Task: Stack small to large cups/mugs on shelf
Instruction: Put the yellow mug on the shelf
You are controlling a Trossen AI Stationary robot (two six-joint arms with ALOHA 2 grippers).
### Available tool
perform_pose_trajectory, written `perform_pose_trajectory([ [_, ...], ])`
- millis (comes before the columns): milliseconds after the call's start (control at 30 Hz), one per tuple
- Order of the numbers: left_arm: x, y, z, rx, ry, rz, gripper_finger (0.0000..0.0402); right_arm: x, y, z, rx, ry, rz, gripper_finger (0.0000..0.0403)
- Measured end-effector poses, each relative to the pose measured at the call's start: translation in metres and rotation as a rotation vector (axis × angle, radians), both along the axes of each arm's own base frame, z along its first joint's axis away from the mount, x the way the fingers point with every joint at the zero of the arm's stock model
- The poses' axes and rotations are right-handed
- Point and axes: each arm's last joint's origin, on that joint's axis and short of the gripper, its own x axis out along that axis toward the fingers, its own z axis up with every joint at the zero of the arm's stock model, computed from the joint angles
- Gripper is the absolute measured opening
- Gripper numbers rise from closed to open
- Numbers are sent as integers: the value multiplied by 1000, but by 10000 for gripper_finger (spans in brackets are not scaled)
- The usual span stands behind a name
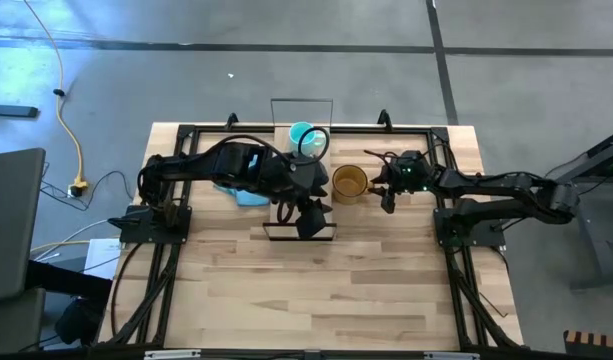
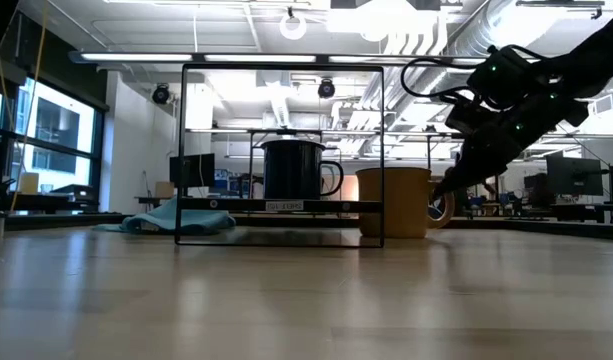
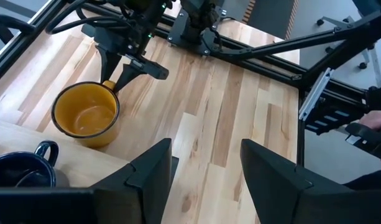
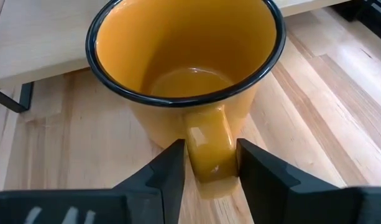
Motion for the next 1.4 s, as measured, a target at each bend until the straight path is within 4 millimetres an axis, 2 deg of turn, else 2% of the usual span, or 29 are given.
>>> perform_pose_trajectory([
  [100,0,0,0,-3,-1,3,182,0,0,0,-3,3,-12,121],
  [300,0,0,0,-11,-2,10,182,-1,0,0,1,6,-12,49],
  [567,0,0,0,-12,-3,10,182,-7,4,3,13,29,-13,48],
  [833,0,0,0,-12,-3,10,182,-21,13,12,24,47,-12,48],
  [1067,0,1,0,12,-2,25,182,-31,21,25,27,-19,0,48],
  [1400,0,2,0,36,-2,38,182,-23,30,55,-55,-27,57,48],
])
